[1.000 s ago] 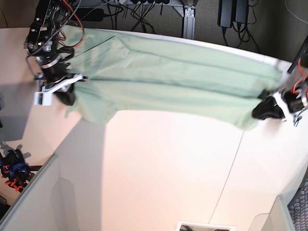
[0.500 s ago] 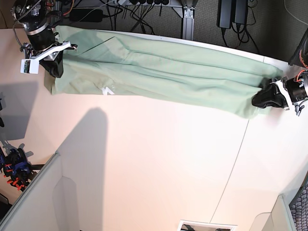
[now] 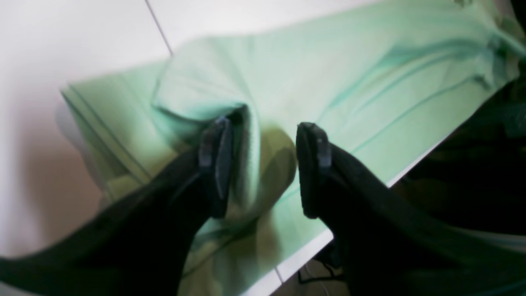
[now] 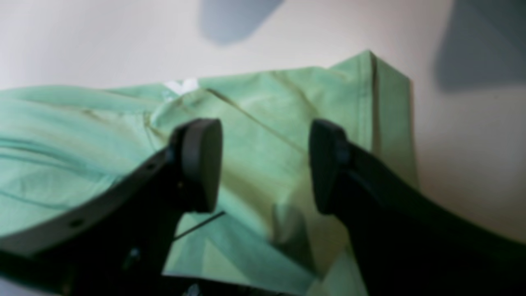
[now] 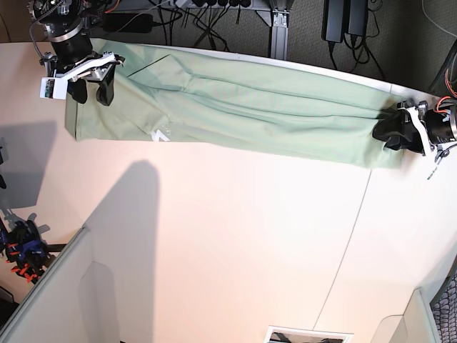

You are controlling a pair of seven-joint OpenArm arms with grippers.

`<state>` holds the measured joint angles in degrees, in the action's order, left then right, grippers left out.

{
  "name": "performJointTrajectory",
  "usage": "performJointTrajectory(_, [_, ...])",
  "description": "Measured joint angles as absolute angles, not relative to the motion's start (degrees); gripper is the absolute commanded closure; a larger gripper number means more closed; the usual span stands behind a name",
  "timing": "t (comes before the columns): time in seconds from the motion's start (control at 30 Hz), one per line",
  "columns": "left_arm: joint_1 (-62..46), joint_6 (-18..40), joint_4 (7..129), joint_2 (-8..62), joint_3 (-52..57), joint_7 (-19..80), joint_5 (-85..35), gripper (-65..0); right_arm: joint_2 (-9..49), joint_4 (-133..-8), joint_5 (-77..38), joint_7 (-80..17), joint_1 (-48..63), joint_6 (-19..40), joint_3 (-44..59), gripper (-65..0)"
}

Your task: Fold the T-shirt properly

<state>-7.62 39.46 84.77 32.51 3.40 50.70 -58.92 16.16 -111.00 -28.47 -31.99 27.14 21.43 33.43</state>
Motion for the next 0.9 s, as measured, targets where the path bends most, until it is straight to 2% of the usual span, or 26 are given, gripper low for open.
performJointTrajectory(0.13, [-7.8,39.5,84.8,32.3,5.5,50.8,-58.8,-29.3,16.2,-111.0,-27.4,-31.1,27.1,21.4,33.4,-34.0])
performJointTrajectory(0.33, [-7.8,39.5,85.0,32.7,15.1,49.5,-59.0,-29.3,16.2,-110.7,-27.4,-31.1,27.1,21.4,33.5,-34.0])
performJointTrajectory(0.43, [-8.4,39.5,85.0,33.0,15.2,49.5,-59.0,-29.3,16.2,-110.6,-27.4,-31.1,27.1,21.4,33.5,-34.0])
performJointTrajectory(0.57, [-11.4,39.5,85.0,32.7,15.0,46.4,-56.5,-33.3,16.2,-110.6,-27.4,-31.1,27.1,21.4,33.5,-34.0])
performJointTrajectory(0.9, [-12.4,35.6,83.5,30.2,15.1,44.1,-50.7,-33.3,16.2,-110.6,-27.4,-31.1,27.1,21.4,33.5,-34.0])
